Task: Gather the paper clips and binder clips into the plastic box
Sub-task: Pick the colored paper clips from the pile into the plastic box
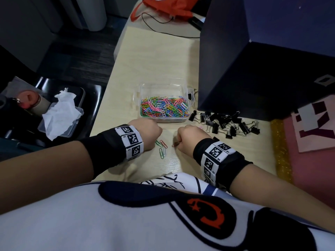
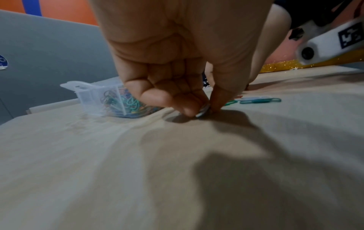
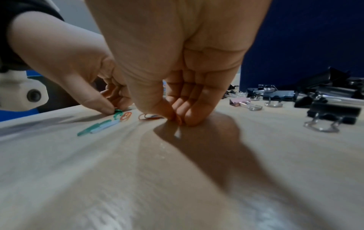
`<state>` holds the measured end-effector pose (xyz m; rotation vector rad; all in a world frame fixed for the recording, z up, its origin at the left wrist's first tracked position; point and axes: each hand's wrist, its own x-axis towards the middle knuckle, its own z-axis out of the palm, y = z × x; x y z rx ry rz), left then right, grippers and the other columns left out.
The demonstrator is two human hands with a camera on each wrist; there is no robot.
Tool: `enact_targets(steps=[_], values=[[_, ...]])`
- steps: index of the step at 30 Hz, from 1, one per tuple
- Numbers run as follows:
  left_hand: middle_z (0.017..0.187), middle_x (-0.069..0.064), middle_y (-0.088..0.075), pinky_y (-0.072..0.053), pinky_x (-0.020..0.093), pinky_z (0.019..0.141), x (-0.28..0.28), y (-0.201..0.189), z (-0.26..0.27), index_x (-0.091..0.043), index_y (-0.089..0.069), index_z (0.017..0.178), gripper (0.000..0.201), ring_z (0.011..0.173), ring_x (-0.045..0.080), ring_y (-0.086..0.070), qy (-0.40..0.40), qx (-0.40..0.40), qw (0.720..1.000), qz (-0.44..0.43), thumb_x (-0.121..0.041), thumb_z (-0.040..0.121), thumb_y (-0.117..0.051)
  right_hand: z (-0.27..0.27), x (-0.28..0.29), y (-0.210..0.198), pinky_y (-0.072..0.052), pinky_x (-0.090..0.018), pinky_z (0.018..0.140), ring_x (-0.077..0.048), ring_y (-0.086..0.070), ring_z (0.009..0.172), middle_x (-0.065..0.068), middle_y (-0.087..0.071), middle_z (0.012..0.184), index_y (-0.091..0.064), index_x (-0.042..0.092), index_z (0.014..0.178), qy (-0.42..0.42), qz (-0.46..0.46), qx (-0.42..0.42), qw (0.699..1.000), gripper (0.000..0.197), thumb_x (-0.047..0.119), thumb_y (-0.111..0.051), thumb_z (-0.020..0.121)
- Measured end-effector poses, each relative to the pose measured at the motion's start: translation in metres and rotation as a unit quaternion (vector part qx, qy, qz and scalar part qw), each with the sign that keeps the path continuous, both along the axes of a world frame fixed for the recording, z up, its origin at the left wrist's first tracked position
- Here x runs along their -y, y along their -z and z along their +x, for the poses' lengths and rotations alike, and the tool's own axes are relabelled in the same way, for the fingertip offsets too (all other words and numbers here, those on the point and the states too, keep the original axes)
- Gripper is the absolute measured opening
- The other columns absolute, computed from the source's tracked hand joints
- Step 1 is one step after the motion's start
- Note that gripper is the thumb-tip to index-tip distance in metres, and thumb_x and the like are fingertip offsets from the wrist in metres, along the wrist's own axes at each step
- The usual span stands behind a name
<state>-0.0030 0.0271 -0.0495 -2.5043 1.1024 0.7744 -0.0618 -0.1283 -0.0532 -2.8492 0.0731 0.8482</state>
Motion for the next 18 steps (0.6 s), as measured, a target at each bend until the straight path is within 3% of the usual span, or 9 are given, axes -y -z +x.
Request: enact_targets(steps=[7,9,12,15,18], values=[[0.102,0.006,-0.061,-0.050,0.034,0.068,-0.002,-0.012,0.005,-0.015,-0.060,0.098,0.016,0.091,0.028,-0.060,-0.013,-0.009,0.999,-0.034,-0.019,0.085,-0.052,0.012,0.003,-0.016,-0.049,-0.030,0.078,-0.023,-0.059,0.096,-0.003,-0.064,0.098,-0.061,0.020,0.088,0.029,0.027,0.035,0.999,0.008,0.023,-0.062,0.081],[0.100,0.006,-0.062,-0.048,0.034,0.070,0.000,-0.023,0.009,-0.015,-0.060,0.096,0.014,0.091,0.027,-0.059,-0.024,-0.004,0.997,-0.076,-0.020,0.085,-0.053,0.019,0.003,-0.026,-0.050,-0.028,0.076,-0.021,-0.060,0.090,-0.002,-0.065,0.092,-0.061,0.022,0.083,0.079,0.069,0.087,0.991,0.004,0.023,-0.063,0.080],[0.100,0.008,-0.063,-0.044,0.033,0.072,0.000,-0.041,0.020,-0.014,-0.062,0.095,0.016,0.092,0.030,-0.059,-0.057,0.047,0.981,-0.177,-0.020,0.085,-0.051,0.030,0.002,-0.040,-0.051,-0.030,0.082,-0.020,-0.061,0.084,-0.001,-0.066,0.088,-0.061,0.023,0.079,0.145,0.147,0.214,0.955,0.005,0.018,-0.061,0.080],[0.104,0.009,-0.064,-0.049,0.036,0.080,-0.002,-0.058,0.036,-0.017,-0.065,0.102,0.021,0.096,0.031,-0.060,-0.108,0.083,0.952,-0.273,-0.025,0.088,-0.053,0.037,0.003,-0.048,-0.050,-0.034,0.089,-0.020,-0.063,0.090,-0.002,-0.067,0.097,-0.065,0.021,0.095,0.156,0.181,0.259,0.936,0.012,0.019,-0.061,0.084],[0.110,0.005,-0.062,-0.047,0.036,0.083,-0.006,-0.059,0.043,-0.020,-0.062,0.116,0.029,0.102,0.027,-0.059,-0.118,0.092,0.950,-0.276,-0.033,0.092,-0.053,0.032,0.005,-0.048,-0.049,-0.031,0.089,-0.021,-0.059,0.094,-0.003,-0.060,0.107,-0.063,0.021,0.105,0.110,0.111,0.198,0.968,0.021,0.022,-0.058,0.085]])
